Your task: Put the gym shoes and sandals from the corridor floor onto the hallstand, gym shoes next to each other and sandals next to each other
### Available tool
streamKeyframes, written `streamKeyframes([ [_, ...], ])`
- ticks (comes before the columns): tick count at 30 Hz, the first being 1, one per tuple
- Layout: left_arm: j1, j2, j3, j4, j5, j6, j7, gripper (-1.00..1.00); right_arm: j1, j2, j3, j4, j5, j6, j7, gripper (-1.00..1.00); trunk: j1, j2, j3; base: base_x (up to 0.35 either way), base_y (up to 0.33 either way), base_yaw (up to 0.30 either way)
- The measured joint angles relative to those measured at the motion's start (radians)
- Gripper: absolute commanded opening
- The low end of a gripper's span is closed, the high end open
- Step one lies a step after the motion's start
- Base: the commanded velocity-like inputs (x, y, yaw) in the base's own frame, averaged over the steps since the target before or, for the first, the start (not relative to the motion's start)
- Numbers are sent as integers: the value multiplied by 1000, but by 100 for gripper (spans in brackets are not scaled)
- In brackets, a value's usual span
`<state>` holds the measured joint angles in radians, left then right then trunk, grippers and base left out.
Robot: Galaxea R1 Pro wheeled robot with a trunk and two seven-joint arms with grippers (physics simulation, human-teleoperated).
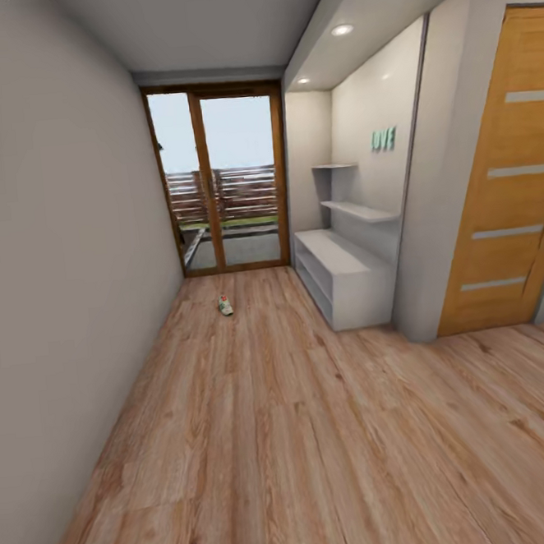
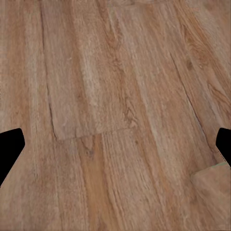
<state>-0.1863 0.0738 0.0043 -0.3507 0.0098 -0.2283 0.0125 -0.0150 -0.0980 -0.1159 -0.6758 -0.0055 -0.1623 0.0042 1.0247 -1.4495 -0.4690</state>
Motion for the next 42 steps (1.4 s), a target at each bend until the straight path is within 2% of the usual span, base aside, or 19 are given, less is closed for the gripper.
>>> streamKeyframes([
  [17,0,-1,0,0,0,0,0,100,0,0,0,0,0,0,0,100,0,0,0,163,-290,277],
  [29,0,-2,0,-1,1,0,0,100,0,1,0,-1,0,0,0,100,0,0,0,25,-320,266],
  [38,0,-1,1,-1,1,0,0,100,0,0,0,-3,0,0,0,100,0,0,0,2,-321,78],
  [42,0,0,14,-2,0,0,0,100,0,1,0,-3,0,0,0,100,0,0,0,0,-151,7],
])
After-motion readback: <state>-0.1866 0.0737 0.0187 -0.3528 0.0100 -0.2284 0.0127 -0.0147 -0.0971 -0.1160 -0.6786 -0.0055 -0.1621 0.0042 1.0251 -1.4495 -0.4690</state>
